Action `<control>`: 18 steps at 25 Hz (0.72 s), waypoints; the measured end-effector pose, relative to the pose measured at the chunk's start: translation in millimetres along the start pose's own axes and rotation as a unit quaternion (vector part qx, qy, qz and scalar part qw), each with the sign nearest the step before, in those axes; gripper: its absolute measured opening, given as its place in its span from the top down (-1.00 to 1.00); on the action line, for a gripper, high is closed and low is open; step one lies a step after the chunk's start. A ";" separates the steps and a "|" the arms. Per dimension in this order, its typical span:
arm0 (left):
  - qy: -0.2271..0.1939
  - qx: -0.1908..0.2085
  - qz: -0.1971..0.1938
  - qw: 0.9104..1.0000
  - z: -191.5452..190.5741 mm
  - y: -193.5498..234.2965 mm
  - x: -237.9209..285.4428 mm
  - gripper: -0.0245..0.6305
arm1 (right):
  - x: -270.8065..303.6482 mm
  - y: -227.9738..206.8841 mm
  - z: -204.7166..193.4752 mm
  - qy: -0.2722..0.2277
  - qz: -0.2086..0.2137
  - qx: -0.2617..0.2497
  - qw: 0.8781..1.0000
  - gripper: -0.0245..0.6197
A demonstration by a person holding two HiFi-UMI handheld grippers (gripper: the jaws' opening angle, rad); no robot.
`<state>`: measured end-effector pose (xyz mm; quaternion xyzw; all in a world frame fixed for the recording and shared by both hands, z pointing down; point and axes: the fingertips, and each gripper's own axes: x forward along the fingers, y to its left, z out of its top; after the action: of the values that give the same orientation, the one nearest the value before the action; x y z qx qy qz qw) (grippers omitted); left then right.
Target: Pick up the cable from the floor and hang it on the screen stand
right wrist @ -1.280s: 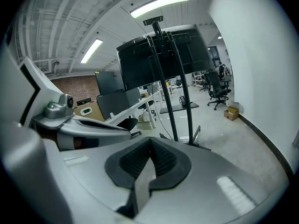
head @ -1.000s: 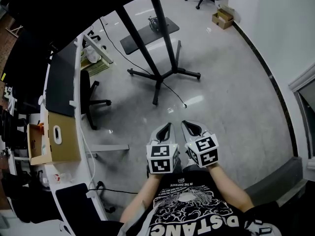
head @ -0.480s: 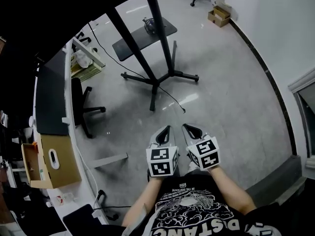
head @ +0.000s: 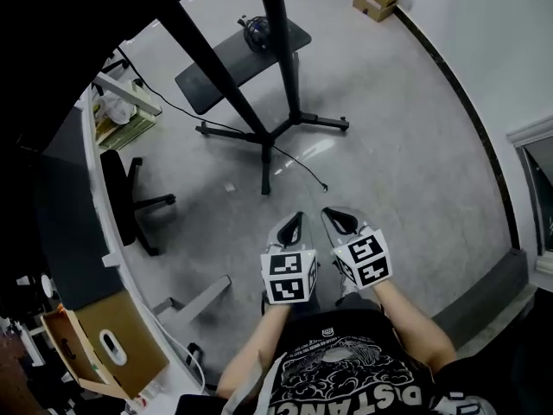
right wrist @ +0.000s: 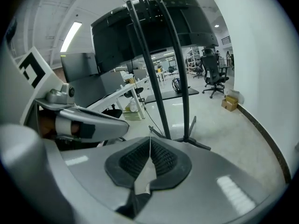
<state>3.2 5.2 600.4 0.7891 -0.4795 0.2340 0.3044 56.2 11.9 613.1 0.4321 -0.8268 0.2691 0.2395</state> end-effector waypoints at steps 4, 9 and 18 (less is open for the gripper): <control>0.020 -0.009 -0.027 0.999 -0.1 25.7 36.7 0.93 | 41.6 -17.8 -0.4 0.024 -0.020 -0.004 1.000 0.87; 0.051 0.006 -0.063 0.997 -17.8 52.0 83.2 0.93 | 97.4 -29.5 -41.7 0.070 -0.032 0.003 0.997 0.85; 0.066 0.017 -0.093 0.993 -71.9 88.7 168.4 0.93 | 194.4 -81.8 -118.5 0.110 -0.046 0.010 0.993 0.82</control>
<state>-9.6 -79.1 785.1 0.8182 -0.3788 0.2648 0.3421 45.0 -64.1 842.5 0.4396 -0.7721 0.3121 0.3364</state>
